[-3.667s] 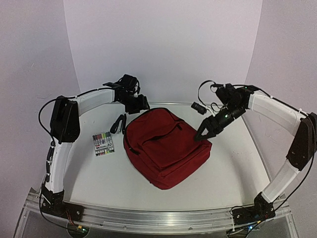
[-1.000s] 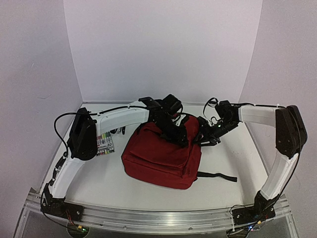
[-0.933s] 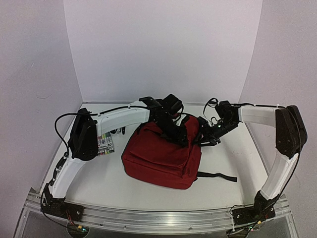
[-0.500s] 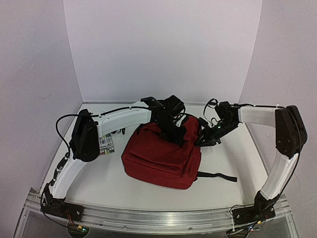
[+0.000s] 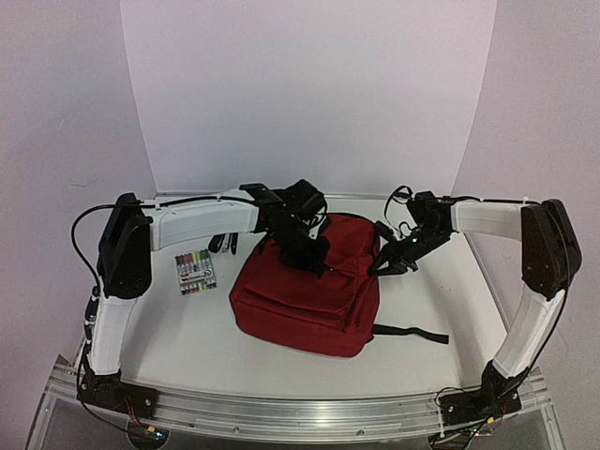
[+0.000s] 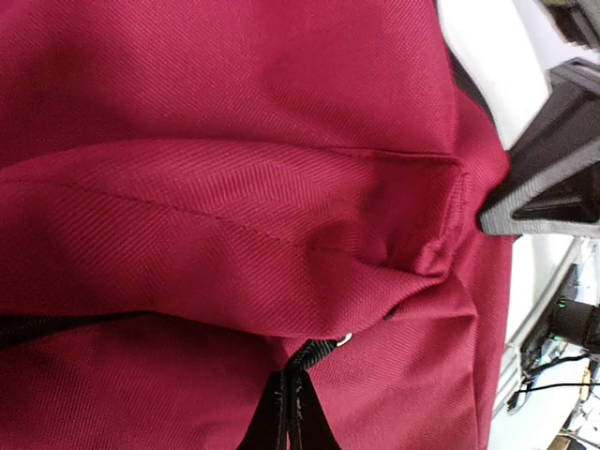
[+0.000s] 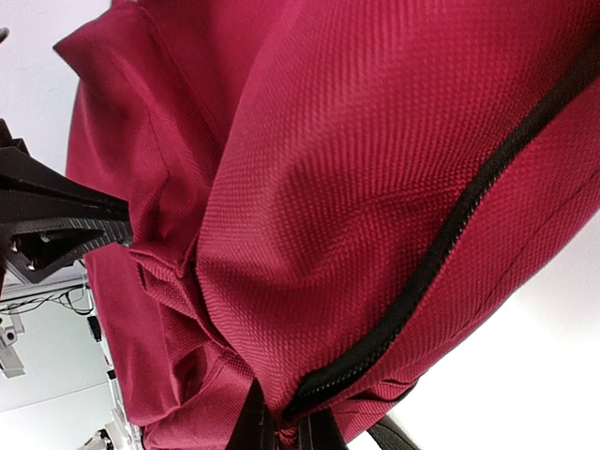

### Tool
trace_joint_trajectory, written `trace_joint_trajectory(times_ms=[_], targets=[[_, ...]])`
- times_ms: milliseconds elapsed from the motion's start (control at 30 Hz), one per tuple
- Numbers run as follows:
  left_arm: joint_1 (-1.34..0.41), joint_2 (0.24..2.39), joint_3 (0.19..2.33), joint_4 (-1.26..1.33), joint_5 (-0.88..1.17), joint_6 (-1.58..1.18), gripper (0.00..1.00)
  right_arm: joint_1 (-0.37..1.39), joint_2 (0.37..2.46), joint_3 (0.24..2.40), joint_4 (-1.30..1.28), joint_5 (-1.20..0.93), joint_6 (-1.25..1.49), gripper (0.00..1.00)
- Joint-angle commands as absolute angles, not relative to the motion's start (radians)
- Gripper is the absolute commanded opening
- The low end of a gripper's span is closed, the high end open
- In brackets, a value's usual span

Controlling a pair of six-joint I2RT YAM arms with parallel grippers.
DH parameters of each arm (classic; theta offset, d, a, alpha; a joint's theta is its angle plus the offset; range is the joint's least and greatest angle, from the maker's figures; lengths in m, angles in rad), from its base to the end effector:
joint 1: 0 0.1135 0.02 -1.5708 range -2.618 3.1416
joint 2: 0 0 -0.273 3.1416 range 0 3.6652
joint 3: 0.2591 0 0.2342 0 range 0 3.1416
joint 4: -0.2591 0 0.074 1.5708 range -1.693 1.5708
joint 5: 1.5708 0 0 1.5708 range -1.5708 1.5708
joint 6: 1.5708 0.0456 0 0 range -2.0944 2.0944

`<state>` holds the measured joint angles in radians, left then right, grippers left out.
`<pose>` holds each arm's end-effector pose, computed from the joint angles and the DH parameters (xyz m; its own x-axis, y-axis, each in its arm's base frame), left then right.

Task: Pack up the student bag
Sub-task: Unzip the student bag at the center of the board.

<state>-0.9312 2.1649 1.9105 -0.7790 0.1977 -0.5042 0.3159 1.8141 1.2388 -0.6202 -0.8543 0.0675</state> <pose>0.2720 -0.3807 0.2388 -0.8580 0.3597 -0.3667 0.4937 0.7748 -0.3950 0.3186 0.1403 0.2089 -0.9138 -0.2521 -0.3184 -0.4061 0.5567 0.7247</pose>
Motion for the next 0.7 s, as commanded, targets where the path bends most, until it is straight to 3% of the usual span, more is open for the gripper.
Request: trace_joint_trajectory(times_ms=[0,167,400,667], targets=[[-0.816,2.009,1.766,-0.9,0.095,-0.55,0.0,0.22,1.797,1.238,-0.673,-0.715,0.011,0.0],[-0.75,1.928,1.666,-0.799,0.126,-0.546,0.0,0.193,1.794,1.258,-0.729,-0.688,-0.077,0.0],[-0.737,1.98,1.733,-0.83,0.121,-0.526,0.0,0.175,1.767,1.282,-0.79,-0.641,-0.162,0.0],[-0.699,1.891,1.573,-0.839,0.132,-0.544,0.0,0.061,1.851,1.381,-0.832,-0.54,-0.271,0.0]])
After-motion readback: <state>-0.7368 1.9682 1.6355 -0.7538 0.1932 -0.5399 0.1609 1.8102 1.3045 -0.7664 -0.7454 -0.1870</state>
